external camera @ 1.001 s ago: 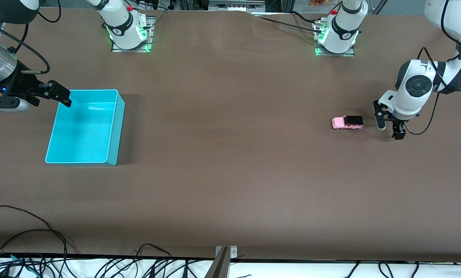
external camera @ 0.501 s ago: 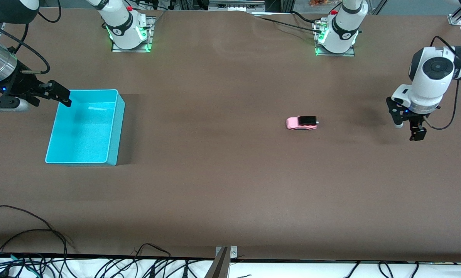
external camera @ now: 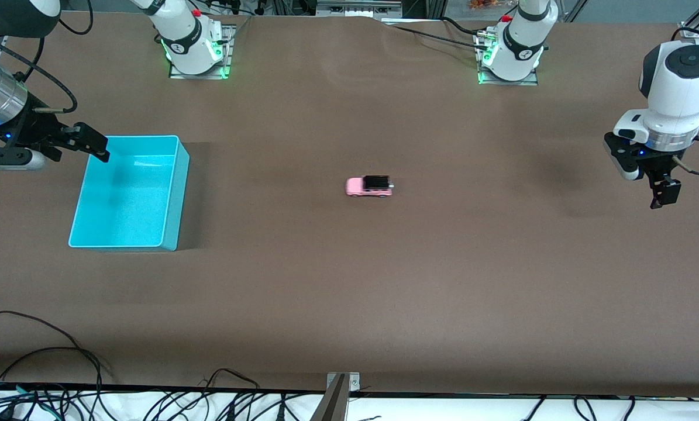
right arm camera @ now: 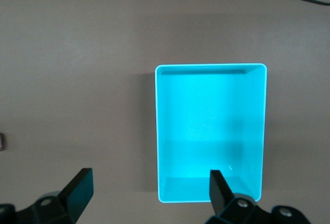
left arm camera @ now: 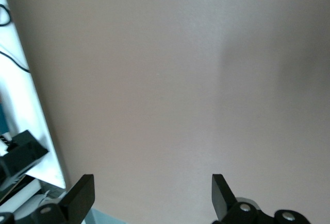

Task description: Wind and store pink jeep toy

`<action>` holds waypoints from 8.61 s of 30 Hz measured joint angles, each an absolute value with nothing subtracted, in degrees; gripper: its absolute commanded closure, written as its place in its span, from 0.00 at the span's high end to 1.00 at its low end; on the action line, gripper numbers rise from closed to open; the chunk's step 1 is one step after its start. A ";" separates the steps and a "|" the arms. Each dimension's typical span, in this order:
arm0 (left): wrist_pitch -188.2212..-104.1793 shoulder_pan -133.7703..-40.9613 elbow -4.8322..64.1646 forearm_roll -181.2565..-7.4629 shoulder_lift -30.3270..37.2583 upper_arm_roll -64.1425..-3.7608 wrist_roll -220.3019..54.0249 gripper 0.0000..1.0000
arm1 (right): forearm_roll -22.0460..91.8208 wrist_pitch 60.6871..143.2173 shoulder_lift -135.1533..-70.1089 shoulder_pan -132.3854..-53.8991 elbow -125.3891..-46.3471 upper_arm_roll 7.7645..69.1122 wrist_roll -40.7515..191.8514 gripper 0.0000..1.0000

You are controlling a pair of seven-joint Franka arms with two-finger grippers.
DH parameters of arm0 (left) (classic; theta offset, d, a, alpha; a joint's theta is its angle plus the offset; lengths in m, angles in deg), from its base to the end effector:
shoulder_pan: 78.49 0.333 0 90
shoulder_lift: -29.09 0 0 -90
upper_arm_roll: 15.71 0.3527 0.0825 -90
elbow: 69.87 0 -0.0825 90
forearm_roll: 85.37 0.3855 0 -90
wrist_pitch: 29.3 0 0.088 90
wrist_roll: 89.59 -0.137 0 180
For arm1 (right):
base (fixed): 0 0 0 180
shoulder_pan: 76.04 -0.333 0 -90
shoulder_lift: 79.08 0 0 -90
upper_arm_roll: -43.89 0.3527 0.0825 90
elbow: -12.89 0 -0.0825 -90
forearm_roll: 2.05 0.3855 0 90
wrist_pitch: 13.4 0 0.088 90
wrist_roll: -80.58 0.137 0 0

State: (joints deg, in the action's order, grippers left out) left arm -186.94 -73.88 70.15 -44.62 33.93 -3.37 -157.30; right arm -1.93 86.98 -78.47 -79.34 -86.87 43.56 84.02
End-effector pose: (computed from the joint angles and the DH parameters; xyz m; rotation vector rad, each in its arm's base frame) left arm 0.4946 0.1312 0.3775 -1.9190 1.7765 -0.0336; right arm 0.5626 0.0294 0.5716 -3.1381 0.0134 -0.0334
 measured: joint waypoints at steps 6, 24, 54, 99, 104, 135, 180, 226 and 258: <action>-186.92 -74.34 70.15 -44.62 36.66 -5.41 -155.50 1.00 | -1.90 86.91 -78.95 -79.55 -86.89 43.71 83.91 1.00; -178.28 -75.90 69.93 -58.70 43.15 -8.37 -149.12 1.00 | -1.90 86.93 -83.94 -85.10 -87.05 45.15 65.69 1.00; -135.28 -81.81 49.69 -74.16 44.82 -15.31 -118.31 1.00 | -1.87 114.77 -92.48 -87.05 -110.17 46.31 11.12 1.00; -122.28 -76.32 36.35 -86.96 42.69 -18.57 -102.43 1.00 | -1.86 121.61 -97.51 -86.88 -111.05 48.10 3.41 0.00; -122.28 -79.23 35.67 -86.97 41.94 -15.74 -102.05 1.00 | -1.85 111.70 -96.89 -86.78 -101.74 48.30 3.46 0.00; -120.77 -82.61 20.76 -86.97 27.47 -12.66 -101.69 1.00 | 2.63 105.42 -95.82 -84.32 -106.56 27.30 -20.92 0.00; -120.51 -86.26 19.33 -85.86 27.32 -12.00 -85.84 1.00 | 6.14 89.54 -100.20 -83.18 -80.16 29.66 -12.37 1.00; -117.08 -86.19 18.95 -85.87 27.34 -12.02 -85.62 1.00 | 6.18 80.31 -100.32 -90.52 -62.70 30.21 76.38 1.00; -117.08 -86.15 18.94 -85.87 27.34 -11.93 -85.62 1.00 | -1.77 81.29 -86.67 -72.81 -77.23 47.13 85.95 1.00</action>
State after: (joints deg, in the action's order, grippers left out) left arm -117.08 -86.15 18.94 -85.87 27.34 -11.93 -85.62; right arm -1.77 81.29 -86.67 -72.81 -77.23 47.13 85.95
